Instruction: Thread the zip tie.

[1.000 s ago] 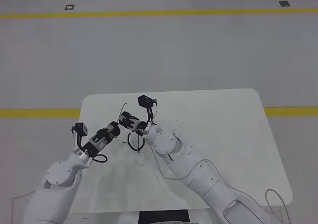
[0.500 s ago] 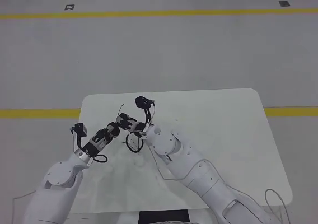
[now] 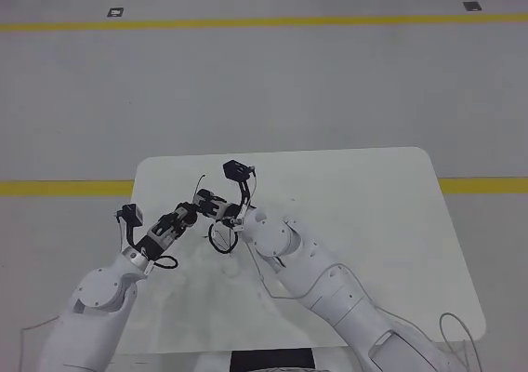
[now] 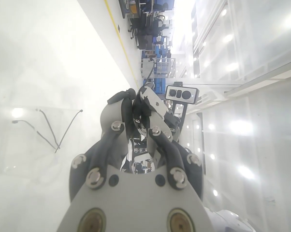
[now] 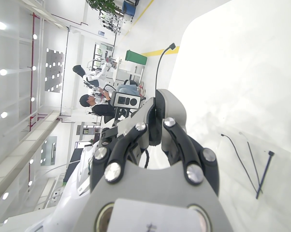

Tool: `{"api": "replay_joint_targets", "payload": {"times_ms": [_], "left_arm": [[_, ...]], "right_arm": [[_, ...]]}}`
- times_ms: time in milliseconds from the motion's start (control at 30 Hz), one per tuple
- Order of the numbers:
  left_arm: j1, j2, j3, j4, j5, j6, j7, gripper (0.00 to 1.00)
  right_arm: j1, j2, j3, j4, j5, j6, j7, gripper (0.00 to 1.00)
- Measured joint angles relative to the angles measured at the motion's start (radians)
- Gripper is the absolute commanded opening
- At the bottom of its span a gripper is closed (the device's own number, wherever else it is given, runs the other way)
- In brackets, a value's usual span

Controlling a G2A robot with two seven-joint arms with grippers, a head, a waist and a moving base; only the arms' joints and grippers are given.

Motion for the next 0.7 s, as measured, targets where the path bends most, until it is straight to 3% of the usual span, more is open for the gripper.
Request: {"api": "replay_joint_targets", "payload": {"times_ms": [267,467,700], "left_arm": [[-0.004,0.000,0.006,0.004,0.005,-0.003,0.012,0.09],[-0.007,0.001,0.010,0.007,0.003,-0.003,0.016,0.00],[-0.011,0.001,0.011,0.013,0.000,-0.005,0.022,0.00]], "right_arm": [[0.003,-0.001,-0.001,0.005,0.005,-0.006,0.008,0.00],[0.005,-0.001,-0.002,0.008,0.007,-0.009,0.012,0.00],[0.007,-0.002,-0.003,0.010,0.008,-0.011,0.015,0.00]]}}
